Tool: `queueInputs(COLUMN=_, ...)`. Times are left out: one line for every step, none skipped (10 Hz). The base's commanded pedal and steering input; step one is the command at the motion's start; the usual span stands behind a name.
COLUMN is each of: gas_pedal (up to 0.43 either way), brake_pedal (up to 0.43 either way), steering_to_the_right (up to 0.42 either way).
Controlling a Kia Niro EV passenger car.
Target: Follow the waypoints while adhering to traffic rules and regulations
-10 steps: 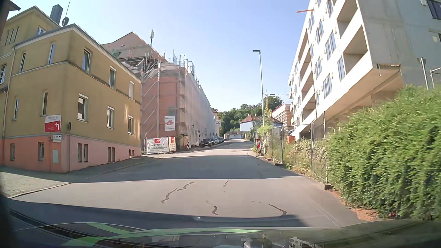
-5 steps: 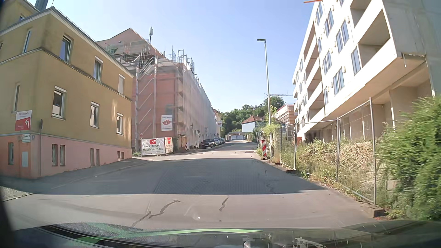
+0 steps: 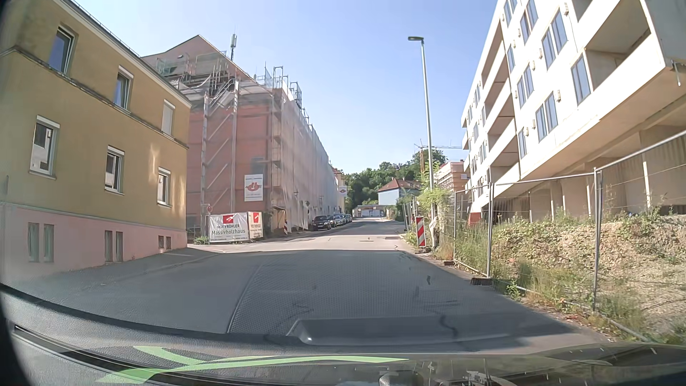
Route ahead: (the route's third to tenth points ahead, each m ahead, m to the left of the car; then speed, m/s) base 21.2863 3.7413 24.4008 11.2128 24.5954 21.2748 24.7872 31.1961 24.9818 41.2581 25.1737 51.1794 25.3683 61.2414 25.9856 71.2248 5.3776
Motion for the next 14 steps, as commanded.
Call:
queueInputs(gas_pedal=0.087, brake_pedal=0.0, steering_to_the_right=-0.011)
queueInputs(gas_pedal=0.087, brake_pedal=0.0, steering_to_the_right=-0.01)
queueInputs(gas_pedal=0.087, brake_pedal=0.0, steering_to_the_right=-0.01)
queueInputs(gas_pedal=0.087, brake_pedal=0.0, steering_to_the_right=-0.01)
queueInputs(gas_pedal=0.087, brake_pedal=0.0, steering_to_the_right=-0.01)
queueInputs(gas_pedal=0.087, brake_pedal=0.0, steering_to_the_right=-0.01)
queueInputs(gas_pedal=0.087, brake_pedal=0.0, steering_to_the_right=-0.01)
queueInputs(gas_pedal=0.087, brake_pedal=0.0, steering_to_the_right=-0.01)
queueInputs(gas_pedal=0.087, brake_pedal=0.0, steering_to_the_right=-0.01)
queueInputs(gas_pedal=0.087, brake_pedal=0.0, steering_to_the_right=-0.01)
queueInputs(gas_pedal=0.087, brake_pedal=0.0, steering_to_the_right=-0.01)
queueInputs(gas_pedal=0.087, brake_pedal=0.0, steering_to_the_right=-0.01)
queueInputs(gas_pedal=0.087, brake_pedal=0.0, steering_to_the_right=-0.009)
queueInputs(gas_pedal=0.098, brake_pedal=0.0, steering_to_the_right=-0.007)
